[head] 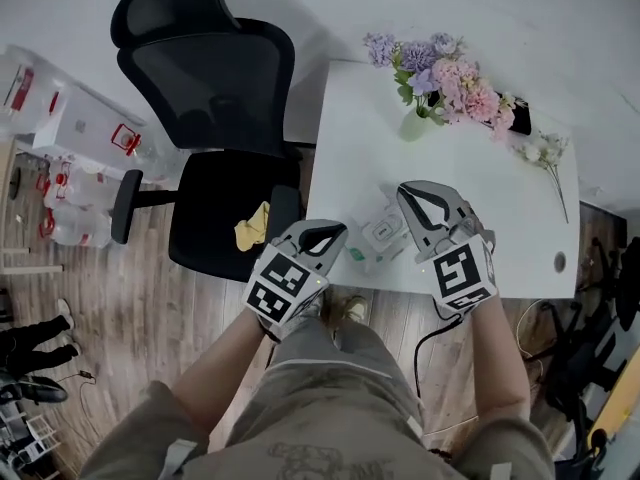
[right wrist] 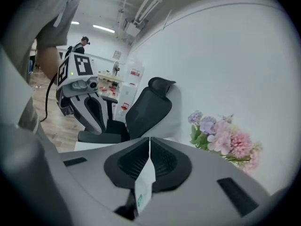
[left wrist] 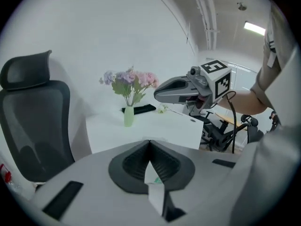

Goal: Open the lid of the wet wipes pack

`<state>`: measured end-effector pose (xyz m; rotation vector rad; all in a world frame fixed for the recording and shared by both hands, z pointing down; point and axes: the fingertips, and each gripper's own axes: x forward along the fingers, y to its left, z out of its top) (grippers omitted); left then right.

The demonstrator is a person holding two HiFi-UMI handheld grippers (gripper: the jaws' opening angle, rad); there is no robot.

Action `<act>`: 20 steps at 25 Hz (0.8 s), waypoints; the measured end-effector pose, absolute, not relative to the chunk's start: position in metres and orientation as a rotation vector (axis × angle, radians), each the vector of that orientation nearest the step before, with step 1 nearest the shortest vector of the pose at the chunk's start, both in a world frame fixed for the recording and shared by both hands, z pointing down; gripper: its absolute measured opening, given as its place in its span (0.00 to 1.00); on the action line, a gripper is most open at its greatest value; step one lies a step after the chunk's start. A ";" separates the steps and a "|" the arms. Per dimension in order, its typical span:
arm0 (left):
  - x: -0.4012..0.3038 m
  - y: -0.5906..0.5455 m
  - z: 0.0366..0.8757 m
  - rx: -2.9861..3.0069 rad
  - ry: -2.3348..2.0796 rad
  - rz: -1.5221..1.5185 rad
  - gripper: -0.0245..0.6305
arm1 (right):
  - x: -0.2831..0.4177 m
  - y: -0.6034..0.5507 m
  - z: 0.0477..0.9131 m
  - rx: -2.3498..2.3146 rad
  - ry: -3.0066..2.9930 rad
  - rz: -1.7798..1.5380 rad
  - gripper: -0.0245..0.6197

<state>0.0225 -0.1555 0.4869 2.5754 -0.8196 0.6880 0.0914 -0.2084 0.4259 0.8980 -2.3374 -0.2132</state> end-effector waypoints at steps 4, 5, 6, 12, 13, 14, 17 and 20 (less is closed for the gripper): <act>0.020 -0.159 0.439 2.661 -0.853 0.644 0.06 | 0.097 -0.191 0.367 1.017 -2.411 -0.251 0.09; 0.020 -0.159 0.427 2.682 -0.862 0.632 0.06 | 0.100 -0.186 0.354 1.050 -2.425 -0.261 0.09; 0.020 -0.160 0.414 2.702 -0.871 0.619 0.06 | 0.102 -0.181 0.341 1.084 -2.440 -0.264 0.09; 0.023 -0.159 0.346 2.816 -0.940 0.525 0.06 | 0.124 -0.149 0.275 1.325 -2.526 -0.166 0.09; 0.023 -0.159 0.333 2.844 -0.958 0.507 0.06 | 0.130 -0.142 0.269 1.345 -2.521 -0.139 0.09; 0.024 -0.159 0.321 2.873 -0.972 0.487 0.06 | 0.134 -0.135 0.262 1.363 -2.524 -0.118 0.09; 0.027 -0.150 0.286 2.932 -0.987 0.412 0.06 | 0.141 -0.115 0.240 1.420 -2.558 -0.084 0.09; 0.031 -0.140 0.261 2.979 -0.963 0.346 0.06 | 0.148 -0.098 0.223 1.475 -2.566 -0.109 0.09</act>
